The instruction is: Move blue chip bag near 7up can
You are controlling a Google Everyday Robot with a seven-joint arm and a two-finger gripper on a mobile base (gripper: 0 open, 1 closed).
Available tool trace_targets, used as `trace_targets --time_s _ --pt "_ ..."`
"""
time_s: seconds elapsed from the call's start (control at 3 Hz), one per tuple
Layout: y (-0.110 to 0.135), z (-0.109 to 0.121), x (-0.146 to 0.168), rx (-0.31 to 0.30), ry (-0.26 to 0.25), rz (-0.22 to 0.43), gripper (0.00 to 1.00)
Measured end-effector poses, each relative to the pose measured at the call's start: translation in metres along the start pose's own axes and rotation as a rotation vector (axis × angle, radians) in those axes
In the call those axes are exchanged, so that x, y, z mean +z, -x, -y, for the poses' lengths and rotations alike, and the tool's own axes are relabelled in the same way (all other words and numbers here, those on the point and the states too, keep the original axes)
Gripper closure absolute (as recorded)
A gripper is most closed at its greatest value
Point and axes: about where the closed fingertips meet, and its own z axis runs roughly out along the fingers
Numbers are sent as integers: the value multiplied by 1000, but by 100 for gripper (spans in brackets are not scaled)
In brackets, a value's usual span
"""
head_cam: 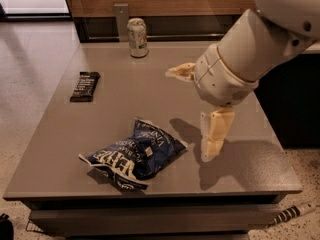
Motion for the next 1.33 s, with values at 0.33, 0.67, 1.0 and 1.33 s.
trace_targets --time_s 0.33,0.67,1.0,1.33 --pt "15 8 21 -43 45 16 0" --pt "30 9 47 -84 73 41 0" --pt "41 7 74 -91 90 69 0" --pt "59 3 101 -100 93 89 1"
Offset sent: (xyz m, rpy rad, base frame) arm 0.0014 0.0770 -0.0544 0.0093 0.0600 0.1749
